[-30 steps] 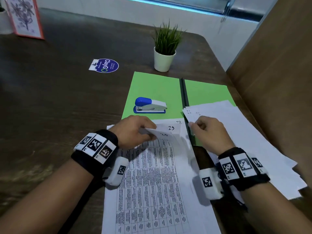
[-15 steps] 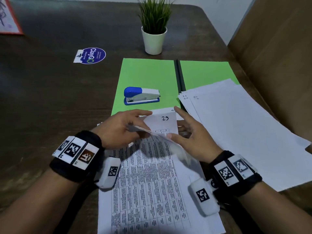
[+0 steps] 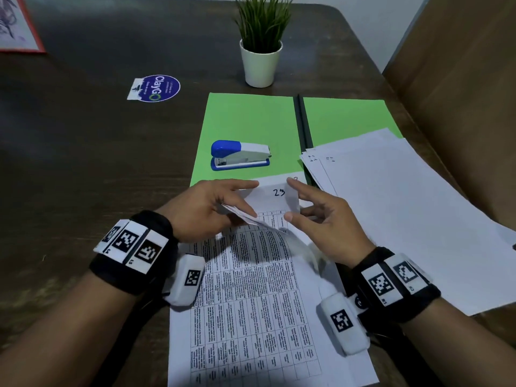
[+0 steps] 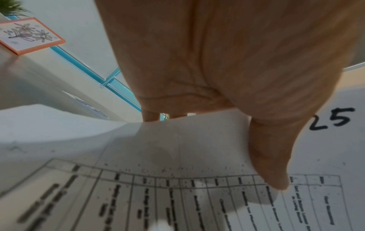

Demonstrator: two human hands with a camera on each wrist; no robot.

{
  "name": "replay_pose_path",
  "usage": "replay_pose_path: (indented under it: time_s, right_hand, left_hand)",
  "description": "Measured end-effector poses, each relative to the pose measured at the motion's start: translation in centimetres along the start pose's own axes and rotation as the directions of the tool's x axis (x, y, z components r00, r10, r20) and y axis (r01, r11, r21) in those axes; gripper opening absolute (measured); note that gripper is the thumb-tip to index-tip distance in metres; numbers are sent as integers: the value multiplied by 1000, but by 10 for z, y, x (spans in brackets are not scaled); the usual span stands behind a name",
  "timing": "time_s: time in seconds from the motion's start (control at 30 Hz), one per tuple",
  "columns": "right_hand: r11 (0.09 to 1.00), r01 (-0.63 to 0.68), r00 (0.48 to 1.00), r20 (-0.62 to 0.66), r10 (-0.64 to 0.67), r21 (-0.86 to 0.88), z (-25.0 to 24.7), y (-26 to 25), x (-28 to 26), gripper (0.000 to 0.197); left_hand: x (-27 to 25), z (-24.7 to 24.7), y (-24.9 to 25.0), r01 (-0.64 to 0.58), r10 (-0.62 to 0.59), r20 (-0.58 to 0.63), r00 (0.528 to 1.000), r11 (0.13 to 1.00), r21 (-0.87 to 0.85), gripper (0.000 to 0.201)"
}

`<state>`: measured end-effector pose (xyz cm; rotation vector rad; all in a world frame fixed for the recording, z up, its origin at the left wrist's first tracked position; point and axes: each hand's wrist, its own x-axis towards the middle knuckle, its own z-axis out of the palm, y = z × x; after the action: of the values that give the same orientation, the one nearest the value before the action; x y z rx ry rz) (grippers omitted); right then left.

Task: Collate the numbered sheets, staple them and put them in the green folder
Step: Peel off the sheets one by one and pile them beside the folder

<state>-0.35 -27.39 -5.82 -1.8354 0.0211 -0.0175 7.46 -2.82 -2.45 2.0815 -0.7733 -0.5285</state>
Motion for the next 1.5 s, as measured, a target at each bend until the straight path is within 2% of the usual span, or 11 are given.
replay_pose_path:
  time_s: [0.3, 0.4, 0.5, 0.8, 0.9, 1.07, 1.17, 1.23, 1.33, 1.4, 1.5]
  right_hand:
    - [979, 91, 995, -30, -98, -180, -1, 4, 2, 39]
    - [987, 53, 997, -55, -62, -150, 0, 6, 3, 34]
    - [988, 69, 993, -91, -82, -141, 1, 9, 6, 17]
    - [973, 141, 986, -62, -155, -181, -2, 11, 5, 21]
    - [979, 148, 986, -52, -156, -143, -3, 8, 0, 3]
    - [980, 136, 991, 29, -133, -143, -7, 8, -6, 5]
    - [994, 104, 992, -73, -106, -38, -6, 3, -8, 7]
    - [995, 95, 987, -127, -97, -26, -6, 1, -7, 23]
    - [993, 47, 994, -92, -58, -108, -6, 3, -7, 39]
    - [991, 34, 996, -76, -44, -127, -6, 4, -8, 39]
    - [979, 107, 991, -57, -118, -173, -6, 3, -8, 31]
  left_hand:
    - [-3, 2, 2, 11, -11, -11, 1000, 1000, -12, 42]
    - [-4, 2, 3, 4, -4, -19, 1000, 1000, -1, 46]
    - [-4, 3, 2, -20, 21, -19, 1000, 1000, 17, 46]
    - [0, 6, -2, -15, 15, -40, 999, 1000, -2, 34]
    - [5, 8, -1, -13, 14, -85, 996, 1000, 22, 41]
    - [12, 10, 3, -40, 40, -47, 998, 999, -9, 20]
    - [14, 9, 4, -36, 36, -28, 999, 999, 7, 10]
    - [14, 9, 5, -20, 20, -22, 1000, 1000, 4, 12]
    - [13, 10, 8, -6, 5, -12, 1000, 1000, -16, 16]
    - [12, 10, 8, -4, 4, -1, 1000, 1000, -15, 16]
    - [13, 10, 7, 3, -2, -12, 1000, 1000, 9, 17]
